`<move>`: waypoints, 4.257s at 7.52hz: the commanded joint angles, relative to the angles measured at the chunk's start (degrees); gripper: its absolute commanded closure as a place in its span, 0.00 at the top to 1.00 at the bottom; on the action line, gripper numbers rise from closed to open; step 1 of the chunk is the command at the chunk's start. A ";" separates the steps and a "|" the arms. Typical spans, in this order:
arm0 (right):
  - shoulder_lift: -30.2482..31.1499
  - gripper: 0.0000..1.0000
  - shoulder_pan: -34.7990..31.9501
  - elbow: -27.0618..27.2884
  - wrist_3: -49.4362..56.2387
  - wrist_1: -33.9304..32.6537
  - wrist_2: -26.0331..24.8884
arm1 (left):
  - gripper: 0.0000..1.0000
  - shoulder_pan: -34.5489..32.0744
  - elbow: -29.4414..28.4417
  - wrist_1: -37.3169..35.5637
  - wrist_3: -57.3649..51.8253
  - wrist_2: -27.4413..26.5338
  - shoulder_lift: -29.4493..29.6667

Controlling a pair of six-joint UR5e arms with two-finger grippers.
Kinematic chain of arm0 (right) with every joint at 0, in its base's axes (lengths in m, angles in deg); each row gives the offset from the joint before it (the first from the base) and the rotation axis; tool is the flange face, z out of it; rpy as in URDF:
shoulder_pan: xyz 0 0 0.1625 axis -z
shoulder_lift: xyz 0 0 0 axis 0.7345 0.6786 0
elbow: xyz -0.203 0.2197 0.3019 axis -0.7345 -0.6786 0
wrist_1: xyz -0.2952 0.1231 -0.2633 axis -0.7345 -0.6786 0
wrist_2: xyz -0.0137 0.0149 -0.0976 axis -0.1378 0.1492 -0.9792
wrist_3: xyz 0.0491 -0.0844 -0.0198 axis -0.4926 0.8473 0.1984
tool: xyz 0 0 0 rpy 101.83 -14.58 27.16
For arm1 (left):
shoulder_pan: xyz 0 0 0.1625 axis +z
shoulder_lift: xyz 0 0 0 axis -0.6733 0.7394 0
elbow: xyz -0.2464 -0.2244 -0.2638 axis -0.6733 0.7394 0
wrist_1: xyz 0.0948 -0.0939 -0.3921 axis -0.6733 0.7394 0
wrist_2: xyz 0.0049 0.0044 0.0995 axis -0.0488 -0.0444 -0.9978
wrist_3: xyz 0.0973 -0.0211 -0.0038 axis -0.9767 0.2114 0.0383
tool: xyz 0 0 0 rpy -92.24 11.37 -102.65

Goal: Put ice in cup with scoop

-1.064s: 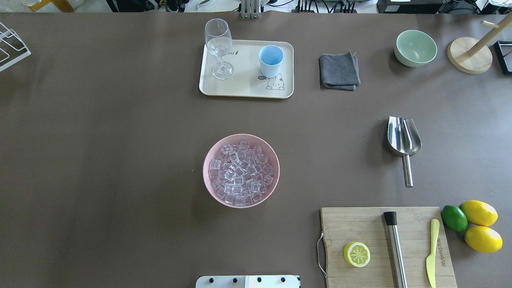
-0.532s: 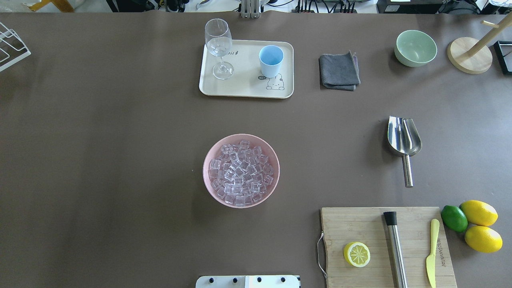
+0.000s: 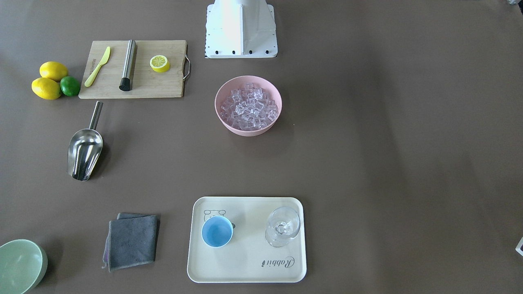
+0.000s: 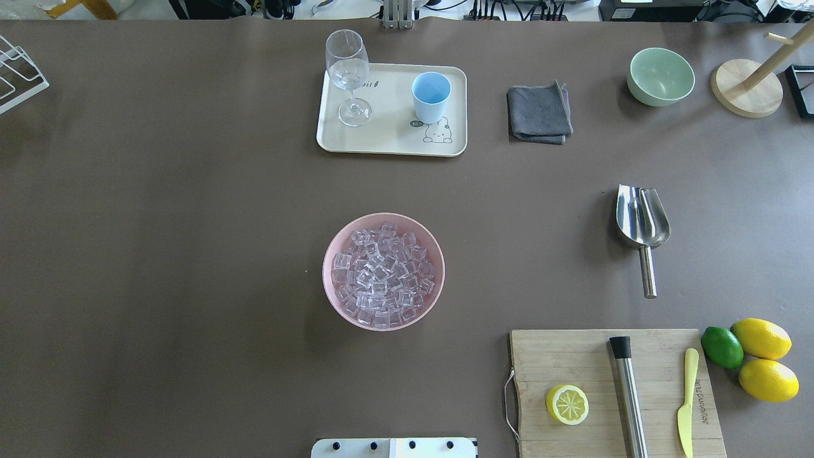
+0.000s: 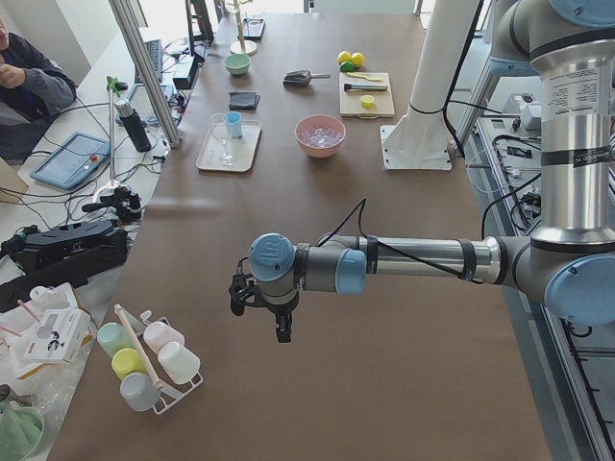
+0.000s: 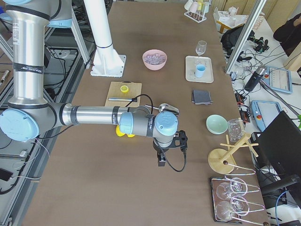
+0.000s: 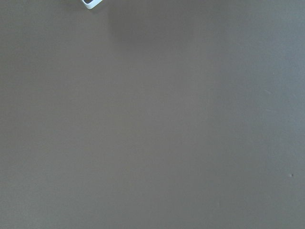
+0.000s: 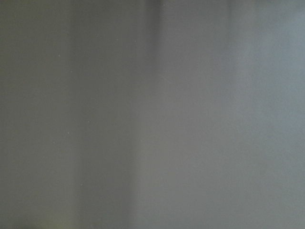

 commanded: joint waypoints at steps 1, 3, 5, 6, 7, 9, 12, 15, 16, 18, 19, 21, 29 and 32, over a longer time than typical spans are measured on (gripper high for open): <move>-1.92 1.00 9.23 4.71 -16.35 0.28 2.00 | 0.98 0.41 -0.07 0.04 0.00 0.10 0.21; -3.68 1.00 17.33 7.02 -34.43 5.51 1.56 | 0.98 0.85 -0.07 0.21 0.00 0.10 0.30; -2.99 1.00 22.52 6.85 -46.87 16.40 -0.53 | 0.98 3.04 0.11 0.21 0.00 0.19 0.65; -2.55 1.00 24.46 7.11 -48.30 16.97 -0.72 | 0.98 4.27 0.46 0.56 0.00 0.19 0.74; -2.55 1.00 26.30 7.20 -52.23 17.06 -0.72 | 0.98 6.10 0.81 0.56 0.00 0.28 2.04; -2.55 1.00 32.35 6.85 -65.03 23.96 -2.99 | 0.98 12.07 4.75 0.47 0.35 0.19 3.90; -3.16 1.00 43.69 6.93 -79.92 30.76 -9.84 | 0.98 21.12 8.97 0.56 0.35 0.19 10.29; -3.69 1.00 46.27 7.02 -80.48 30.95 -9.69 | 0.98 31.93 11.44 6.66 0.26 0.02 17.16; -3.78 1.00 46.97 6.94 -80.57 30.78 -9.60 | 0.98 35.36 11.01 15.85 0.26 -0.25 17.09; -3.78 1.00 48.29 6.24 -80.48 30.51 -10.39 | 0.98 41.77 10.65 23.30 0.35 -0.25 17.43; -3.78 1.00 48.56 6.06 -80.48 30.51 -10.30 | 0.98 41.98 10.39 25.24 0.35 -0.25 17.61; -4.04 0.18 48.56 6.14 -80.48 30.42 -10.21 | 0.98 41.90 10.57 29.03 0.00 -0.34 17.79; -3.52 0.00 45.83 22.28 -54.95 13.92 -15.26 | 0.98 41.89 10.04 39.15 -0.18 -0.42 17.17; -10.43 0.00 45.83 28.11 -23.19 -4.51 -24.41 | 0.98 41.98 5.58 46.66 -3.14 -0.42 17.70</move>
